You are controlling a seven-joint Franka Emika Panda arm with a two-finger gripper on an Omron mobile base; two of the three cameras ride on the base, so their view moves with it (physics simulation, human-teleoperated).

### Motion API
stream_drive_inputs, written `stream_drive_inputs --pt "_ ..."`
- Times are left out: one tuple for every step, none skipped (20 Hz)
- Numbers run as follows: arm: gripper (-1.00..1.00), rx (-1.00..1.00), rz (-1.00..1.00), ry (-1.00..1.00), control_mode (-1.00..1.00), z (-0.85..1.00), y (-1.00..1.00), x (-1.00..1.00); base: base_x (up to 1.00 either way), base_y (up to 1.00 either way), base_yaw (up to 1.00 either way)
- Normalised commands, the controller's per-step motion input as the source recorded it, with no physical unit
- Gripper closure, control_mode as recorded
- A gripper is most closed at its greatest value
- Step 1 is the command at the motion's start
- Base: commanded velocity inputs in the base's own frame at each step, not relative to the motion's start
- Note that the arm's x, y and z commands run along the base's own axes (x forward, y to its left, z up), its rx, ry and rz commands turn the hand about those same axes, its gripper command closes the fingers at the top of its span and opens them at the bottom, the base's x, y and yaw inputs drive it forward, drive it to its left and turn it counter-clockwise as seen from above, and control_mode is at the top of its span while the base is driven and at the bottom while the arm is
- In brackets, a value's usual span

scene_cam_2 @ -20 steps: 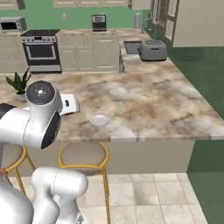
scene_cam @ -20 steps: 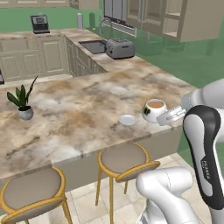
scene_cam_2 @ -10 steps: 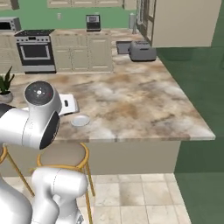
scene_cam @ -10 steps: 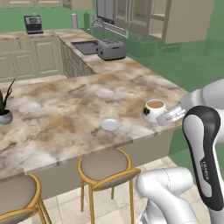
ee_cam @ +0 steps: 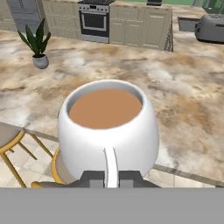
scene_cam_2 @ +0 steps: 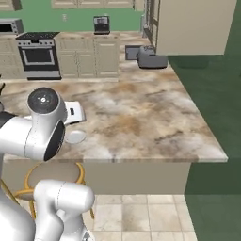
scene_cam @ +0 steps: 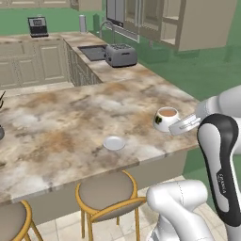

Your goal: Pick the cup of tea, navigate to the dining table, and place it on the saucer.

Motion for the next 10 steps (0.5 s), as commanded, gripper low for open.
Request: stream_drive_inputs --pt "1.0 0.0 0.0 0.0 1.0 0.0 0.0 0.0 1.0 -0.12 0.15" --pt "1.0 0.0 0.0 0.0 1.0 0.0 0.0 0.0 1.0 -0.09 0.16" --pt "1.0 0.0 0.0 0.0 1.0 0.0 0.0 0.0 1.0 -0.09 0.18" --pt "1.0 0.0 0.0 0.0 1.0 0.0 0.0 0.0 0.91 0.0 0.19" --pt "1.0 0.0 0.0 0.0 1.0 0.0 0.0 0.0 0.89 0.0 0.19" --pt "1.0 0.0 0.0 0.0 1.0 0.0 0.0 0.0 0.81 0.0 0.21" --pt "1.0 0.0 0.0 0.0 1.0 0.0 0.0 0.0 0.8 -0.01 0.22" --pt "1.0 0.0 0.0 0.0 1.0 0.0 0.0 0.0 0.73 0.0 0.21" --pt "1.0 0.0 0.0 0.0 1.0 0.0 0.0 0.0 0.64 0.0 0.19" --pt "1.0 0.0 0.0 0.0 1.0 0.0 0.0 0.0 0.5 0.0 0.17"
